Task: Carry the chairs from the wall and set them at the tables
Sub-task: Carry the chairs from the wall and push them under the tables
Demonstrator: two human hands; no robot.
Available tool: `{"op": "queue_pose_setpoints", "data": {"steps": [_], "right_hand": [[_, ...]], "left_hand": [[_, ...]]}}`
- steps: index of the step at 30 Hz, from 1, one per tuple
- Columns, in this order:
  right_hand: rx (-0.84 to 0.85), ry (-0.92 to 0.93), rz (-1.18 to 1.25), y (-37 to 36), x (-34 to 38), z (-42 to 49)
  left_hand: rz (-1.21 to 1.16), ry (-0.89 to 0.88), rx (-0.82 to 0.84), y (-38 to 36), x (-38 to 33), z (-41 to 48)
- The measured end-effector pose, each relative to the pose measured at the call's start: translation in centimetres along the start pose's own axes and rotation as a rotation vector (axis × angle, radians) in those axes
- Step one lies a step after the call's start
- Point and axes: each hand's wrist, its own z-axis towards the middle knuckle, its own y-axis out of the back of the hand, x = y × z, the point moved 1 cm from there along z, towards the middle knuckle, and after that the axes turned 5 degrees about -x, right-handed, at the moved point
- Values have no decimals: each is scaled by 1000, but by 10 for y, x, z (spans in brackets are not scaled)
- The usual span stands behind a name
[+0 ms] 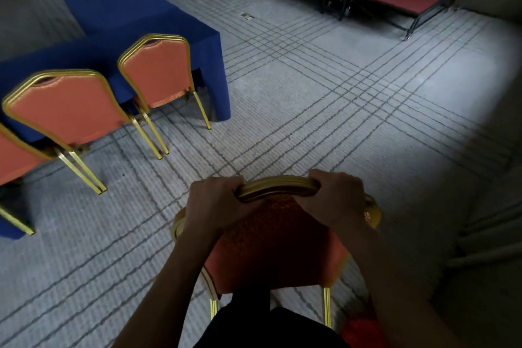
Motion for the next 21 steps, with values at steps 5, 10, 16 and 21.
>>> {"op": "queue_pose_setpoints", "data": {"steps": [5,10,16,21], "right_hand": [[-2,-5,-55,-57,-9,110],[-42,-93,-46,-86,-24,196],[-99,-121,-29,-144,-60,288],[-69,-122,-50,-209,-108,383]], "left_hand": [[-97,26,48,-53,57,117],[-160,-56,32,-87,84,221],[-213,-90,27,-148,109,322],[-154,-73,78,-222,135,419]]}}
